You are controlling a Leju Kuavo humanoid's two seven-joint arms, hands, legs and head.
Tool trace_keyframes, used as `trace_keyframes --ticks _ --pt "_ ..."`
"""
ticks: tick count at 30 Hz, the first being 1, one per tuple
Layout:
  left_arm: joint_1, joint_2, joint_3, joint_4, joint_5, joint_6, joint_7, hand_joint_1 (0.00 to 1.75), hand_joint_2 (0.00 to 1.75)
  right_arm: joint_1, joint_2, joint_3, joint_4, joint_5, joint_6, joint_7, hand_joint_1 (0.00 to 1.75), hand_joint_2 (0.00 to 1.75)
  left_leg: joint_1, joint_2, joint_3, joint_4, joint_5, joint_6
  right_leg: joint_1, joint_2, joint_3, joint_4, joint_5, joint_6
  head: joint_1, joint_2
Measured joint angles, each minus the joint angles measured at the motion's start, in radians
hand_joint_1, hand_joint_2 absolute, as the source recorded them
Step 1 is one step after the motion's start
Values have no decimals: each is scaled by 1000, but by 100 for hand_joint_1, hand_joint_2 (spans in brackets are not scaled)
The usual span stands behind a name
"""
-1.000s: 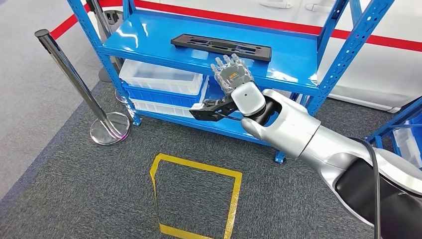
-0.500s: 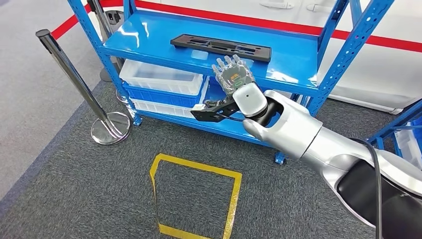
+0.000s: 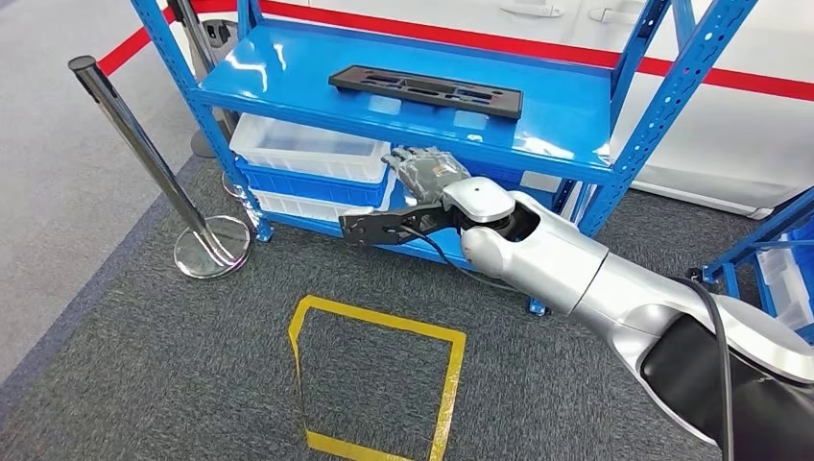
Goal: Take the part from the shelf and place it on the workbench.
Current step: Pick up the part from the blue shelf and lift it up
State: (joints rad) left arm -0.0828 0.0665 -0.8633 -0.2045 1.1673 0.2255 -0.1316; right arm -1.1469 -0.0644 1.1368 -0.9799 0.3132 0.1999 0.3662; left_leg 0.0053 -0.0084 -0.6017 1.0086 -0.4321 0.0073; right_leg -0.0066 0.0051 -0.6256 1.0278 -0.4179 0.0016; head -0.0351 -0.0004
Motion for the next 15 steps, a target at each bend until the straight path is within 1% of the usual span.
trace_keyframes --ticks 1,2,3,5,6,7,8,9,10,11,12,13,14,15 --pt "2 1 0 0 -2 4 0 0 0 1 -2 3 -1 -10 -5 5 0 0 2 1 3 -6 4 6 1 0 -3 8 -8 5 1 0" --pt "3 1 0 0 -5 9 0 0 0 1 -5 6 -3 -18 -8 10 0 0 5 2 6 -12 7 12 1 0 -14 33 -26 10 3 0" --pt "4 1 0 0 -7 14 0 0 0 1 -9 9 -4 -24 -11 14 0 0 7 4 8 -15 10 17 1 0 -34 78 -53 13 5 0" --pt "3 1 0 0 -9 23 0 0 0 7 -16 17 -5 -31 -13 20 0 0 6 4 6 -14 10 21 0 -1 -93 208 -113 18 8 0" --pt "3 1 0 0 -10 25 0 0 0 11 -19 22 -5 -32 -13 21 0 0 6 4 5 -12 9 21 -2 -1 -116 255 -127 20 8 0" --pt "3 1 0 0 -11 27 0 0 0 15 -21 27 -6 -33 -13 22 0 0 6 4 5 -11 9 21 -2 -1 -124 270 -122 20 8 0" --pt "3 1 0 0 -11 27 0 0 0 17 -23 30 -6 -33 -13 22 0 0 6 3 4 -8 7 20 -3 -1 -112 245 -100 19 9 0" --pt "3 1 0 0 -11 27 0 0 0 17 -25 33 -8 -34 -13 22 0 0 6 2 4 -5 5 18 -3 -1 -82 186 -65 17 9 0" --pt "3 1 0 0 -11 27 0 0 0 17 -26 34 -10 -34 -14 22 0 0 6 1 4 -2 3 16 -3 -1 -46 117 -39 13 8 0" --pt "3 1 0 0 -12 28 -1 0 0 15 -27 34 -12 -34 -14 22 0 0 4 0 1 3 0 12 0 -1 -17 59 -19 9 8 0" --pt "2 2 0 0 -12 29 -2 0 0 14 -28 35 -14 -34 -14 22 0 0 3 0 -1 7 -2 8 2 0 2 22 -11 4 8 0" --pt "2 2 0 0 -13 31 -3 0 0 14 -29 35 -15 -33 -15 22 0 0 2 0 -4 9 -2 3 4 1 8 9 -13 0 7 0" --pt "2 2 0 0 -14 33 -5 0 0 14 -29 36 -17 -33 -16 22 0 0 2 0 -5 9 -2 -2 6 1 7 7 -11 -3 7 0" --pt "2 2 0 0 -15 37 -6 0 0 14 -30 37 -18 -33 -17 23 0 0 3 0 -7 9 -3 -8 5 1 7 5 -9 -8 7 0"
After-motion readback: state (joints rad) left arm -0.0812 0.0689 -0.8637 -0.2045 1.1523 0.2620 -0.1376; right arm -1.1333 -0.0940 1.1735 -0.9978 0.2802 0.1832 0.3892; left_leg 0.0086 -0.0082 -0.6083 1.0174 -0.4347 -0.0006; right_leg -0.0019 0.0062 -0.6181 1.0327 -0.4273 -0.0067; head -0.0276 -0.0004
